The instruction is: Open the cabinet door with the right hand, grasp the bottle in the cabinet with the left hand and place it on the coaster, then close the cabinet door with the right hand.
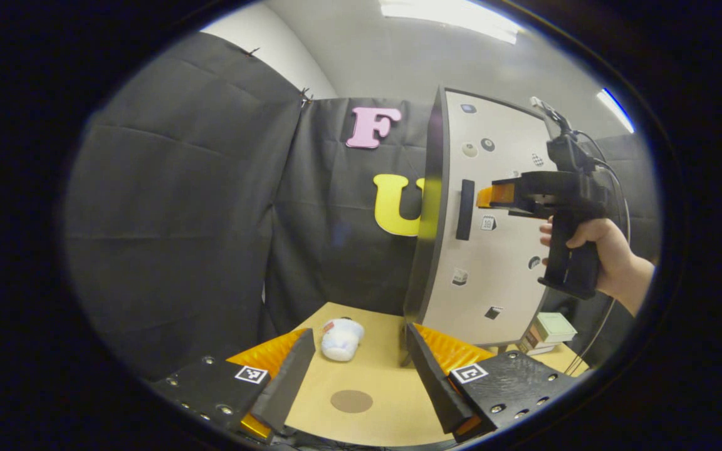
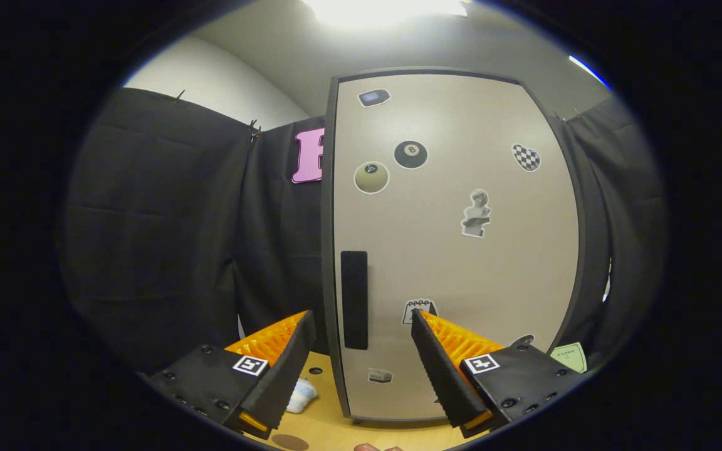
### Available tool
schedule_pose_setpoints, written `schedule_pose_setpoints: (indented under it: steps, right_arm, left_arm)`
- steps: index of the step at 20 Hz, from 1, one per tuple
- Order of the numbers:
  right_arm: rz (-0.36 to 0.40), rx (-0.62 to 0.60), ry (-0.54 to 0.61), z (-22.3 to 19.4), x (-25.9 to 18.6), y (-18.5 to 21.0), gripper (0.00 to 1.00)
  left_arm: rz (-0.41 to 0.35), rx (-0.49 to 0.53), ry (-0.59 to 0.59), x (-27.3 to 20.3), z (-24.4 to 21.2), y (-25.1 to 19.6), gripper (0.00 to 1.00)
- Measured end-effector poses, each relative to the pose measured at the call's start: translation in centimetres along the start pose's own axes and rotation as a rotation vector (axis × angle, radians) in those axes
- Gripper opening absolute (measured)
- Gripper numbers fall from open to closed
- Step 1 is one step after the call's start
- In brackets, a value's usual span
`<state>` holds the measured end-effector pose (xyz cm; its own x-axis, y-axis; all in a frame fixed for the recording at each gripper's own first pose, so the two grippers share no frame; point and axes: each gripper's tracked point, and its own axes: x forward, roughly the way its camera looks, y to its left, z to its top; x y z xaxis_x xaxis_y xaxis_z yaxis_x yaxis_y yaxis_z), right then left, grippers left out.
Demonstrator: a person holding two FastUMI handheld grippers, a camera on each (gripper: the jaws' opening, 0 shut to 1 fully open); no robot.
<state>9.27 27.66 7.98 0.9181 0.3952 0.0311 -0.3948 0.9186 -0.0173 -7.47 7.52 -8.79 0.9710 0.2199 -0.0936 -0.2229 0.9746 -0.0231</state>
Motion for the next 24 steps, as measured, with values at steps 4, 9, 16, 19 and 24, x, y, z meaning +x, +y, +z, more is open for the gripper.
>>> schedule_pose_setpoints:
  steps: [4,9,16,19,24]
  right_arm:
    - [-0.023,-0.063,0.001,0.2,3.0,1.3,0.98]
    - [-0.094,-0.089,0.022,-0.2,5.7,0.8,0.97]
    - [-0.137,-0.095,0.093,-1.9,7.9,0.0,0.93]
    - [-0.136,-0.093,0.114,-2.4,8.5,0.2,0.83]
    - [-0.147,-0.074,0.131,-2.3,8.8,-0.3,0.54]
  left_arm:
    - [0.024,-0.054,0.021,0.1,-1.2,1.8,0.89]
    - [0.07,-0.084,0.049,0.3,-2.0,3.7,0.92]
    - [0.104,-0.062,0.03,1.0,-1.1,5.2,0.89]
    - [0.104,-0.05,0.034,1.2,-1.1,5.3,0.92]
    - [0.131,-0.015,0.033,1.1,-1.8,6.0,0.89]
